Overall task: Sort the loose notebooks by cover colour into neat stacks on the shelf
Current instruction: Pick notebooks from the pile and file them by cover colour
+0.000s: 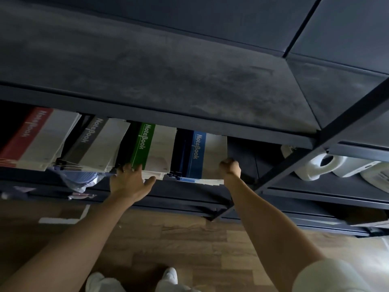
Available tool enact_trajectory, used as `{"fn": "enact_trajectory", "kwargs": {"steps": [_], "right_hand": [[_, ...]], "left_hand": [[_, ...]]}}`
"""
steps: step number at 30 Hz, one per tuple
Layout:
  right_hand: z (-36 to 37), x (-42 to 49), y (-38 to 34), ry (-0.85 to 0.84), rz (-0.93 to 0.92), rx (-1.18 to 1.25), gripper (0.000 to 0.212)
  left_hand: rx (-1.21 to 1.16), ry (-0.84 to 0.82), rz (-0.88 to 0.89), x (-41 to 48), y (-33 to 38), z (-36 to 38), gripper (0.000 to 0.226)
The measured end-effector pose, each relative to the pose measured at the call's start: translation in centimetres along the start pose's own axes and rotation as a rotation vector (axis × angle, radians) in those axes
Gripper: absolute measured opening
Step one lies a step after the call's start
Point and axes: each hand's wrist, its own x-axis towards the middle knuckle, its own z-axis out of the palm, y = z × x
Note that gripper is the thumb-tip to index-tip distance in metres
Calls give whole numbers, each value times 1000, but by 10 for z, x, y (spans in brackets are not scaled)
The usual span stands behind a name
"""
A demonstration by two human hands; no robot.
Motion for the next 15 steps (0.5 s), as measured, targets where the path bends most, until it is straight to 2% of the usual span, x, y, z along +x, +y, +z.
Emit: {"fn": "enact_trajectory", "kwargs": {"steps": [5,7,11,15], "right_hand": [[8,-9,6,-24,-83,-382,43],[16,-19,0,-40,-198,-579,47],[58,-55,-23,-219,-467,-818,54],[116,-104,-50,-406,-637,-952,57]], "left_hand": [[28,7,2,0,-6,2,64],[40,12,2,-1,-11,1,64],[64,36,29,-7,-33,-5,61],[24,34,-41,-12,-79,-11,61]]}}
